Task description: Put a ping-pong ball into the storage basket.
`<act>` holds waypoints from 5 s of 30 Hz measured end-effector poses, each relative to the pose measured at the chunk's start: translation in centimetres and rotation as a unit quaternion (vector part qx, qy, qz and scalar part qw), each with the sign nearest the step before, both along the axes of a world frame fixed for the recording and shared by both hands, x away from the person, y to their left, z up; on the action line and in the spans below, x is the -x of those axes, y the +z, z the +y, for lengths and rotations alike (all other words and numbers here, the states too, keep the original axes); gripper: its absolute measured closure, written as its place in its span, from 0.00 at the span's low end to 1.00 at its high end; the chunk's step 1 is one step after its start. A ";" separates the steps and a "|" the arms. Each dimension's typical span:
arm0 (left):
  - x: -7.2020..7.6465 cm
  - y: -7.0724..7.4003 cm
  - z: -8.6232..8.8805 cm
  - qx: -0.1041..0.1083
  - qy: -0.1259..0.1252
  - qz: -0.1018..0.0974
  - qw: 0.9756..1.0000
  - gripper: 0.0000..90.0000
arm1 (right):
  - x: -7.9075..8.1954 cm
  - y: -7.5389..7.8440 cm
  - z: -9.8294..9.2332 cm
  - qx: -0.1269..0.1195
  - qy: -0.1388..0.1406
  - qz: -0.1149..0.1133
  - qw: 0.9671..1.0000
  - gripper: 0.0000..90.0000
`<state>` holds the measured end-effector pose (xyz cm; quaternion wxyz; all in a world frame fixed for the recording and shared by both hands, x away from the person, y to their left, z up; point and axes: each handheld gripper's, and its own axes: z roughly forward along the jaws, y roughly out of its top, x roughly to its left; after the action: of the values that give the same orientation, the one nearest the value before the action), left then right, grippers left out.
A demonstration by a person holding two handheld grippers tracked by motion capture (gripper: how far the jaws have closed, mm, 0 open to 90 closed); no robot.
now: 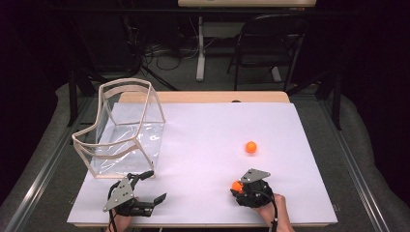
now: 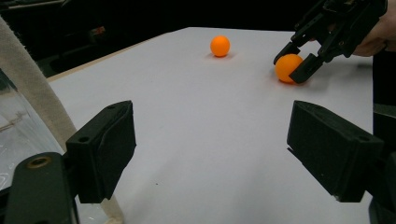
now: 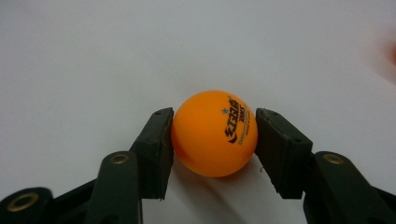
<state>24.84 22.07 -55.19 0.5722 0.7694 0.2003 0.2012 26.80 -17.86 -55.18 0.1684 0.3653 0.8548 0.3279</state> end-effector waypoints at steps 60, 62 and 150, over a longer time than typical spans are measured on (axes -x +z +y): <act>0.0 0.0 -0.1 -0.002 -0.002 -0.002 1.000 0.17 | 0.2 3.5 1.2 -0.030 0.019 -0.043 0.998 0.56; 0.0 0.0 -0.1 -0.002 -0.002 -0.002 1.000 0.17 | 0.1 3.6 1.4 -0.030 0.020 -0.044 0.998 0.56; 0.2 0.0 -0.3 -0.003 -0.007 -0.004 1.000 0.17 | -6.6 4.0 8.5 -0.061 0.068 -0.031 0.995 0.56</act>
<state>24.67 21.76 -55.18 0.5719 0.7718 0.1922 0.2010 33.37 -9.36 -51.22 0.1499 0.3057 0.8503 0.4013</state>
